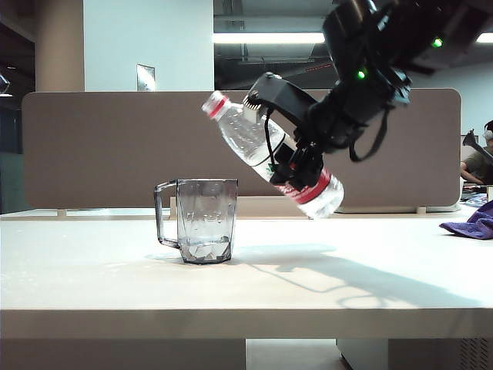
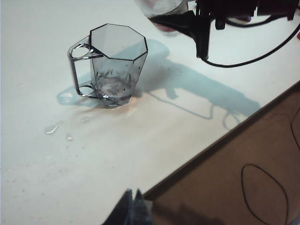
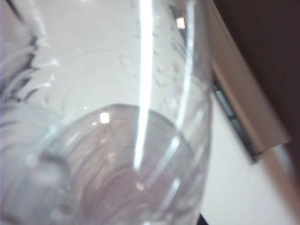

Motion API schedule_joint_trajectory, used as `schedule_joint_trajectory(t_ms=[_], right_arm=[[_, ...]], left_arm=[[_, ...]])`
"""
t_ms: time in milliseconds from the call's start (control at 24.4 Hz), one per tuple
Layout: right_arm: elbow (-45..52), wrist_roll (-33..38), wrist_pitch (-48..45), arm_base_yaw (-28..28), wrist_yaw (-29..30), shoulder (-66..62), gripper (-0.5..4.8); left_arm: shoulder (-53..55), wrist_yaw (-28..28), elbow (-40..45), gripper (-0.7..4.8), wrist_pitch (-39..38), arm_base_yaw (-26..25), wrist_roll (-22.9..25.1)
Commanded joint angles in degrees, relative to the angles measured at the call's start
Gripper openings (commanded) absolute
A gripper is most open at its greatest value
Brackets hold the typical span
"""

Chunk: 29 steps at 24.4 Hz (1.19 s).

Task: Pick up the mineral water bottle on the table and pour a little water into the mug.

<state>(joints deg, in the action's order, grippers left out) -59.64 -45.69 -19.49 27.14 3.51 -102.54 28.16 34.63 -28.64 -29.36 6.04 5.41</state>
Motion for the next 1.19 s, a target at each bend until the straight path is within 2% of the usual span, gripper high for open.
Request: schedule_joint_trajectory(t_ms=[41,205,246,491,696,1187], right_arm=[[2.8,14.1,-10.7,-0.1,3.7,-0.8,2.29],[5.7,25.7,-18.2,-0.2,4.3,-3.0,2.29],[7.1,31.3,-22.4,-0.1,4.6,-4.6,2.29],[9.3,42.0,-32.2,-0.1,5.7,-8.8,2.29],[9.8,47.1,-35.2,-0.1,5.6,-9.8,2.29],[9.9,49.2,-37.1,-0.1,5.7,-10.3,2.30]], left_arm=[[0.0,0.1,-0.2,-0.05,0.7,0.0,0.2],[0.0,0.1,-0.2,-0.05,0.7,0.0,0.2],[0.0,0.1,-0.2,-0.05,0.7,0.0,0.2],[0.0,0.1,-0.2,-0.05,0.7,0.0,0.2],[0.0,0.1,-0.2,-0.05,0.7,0.0,0.2],[0.0,0.1,-0.2,-0.05,0.7,0.0,0.2]])
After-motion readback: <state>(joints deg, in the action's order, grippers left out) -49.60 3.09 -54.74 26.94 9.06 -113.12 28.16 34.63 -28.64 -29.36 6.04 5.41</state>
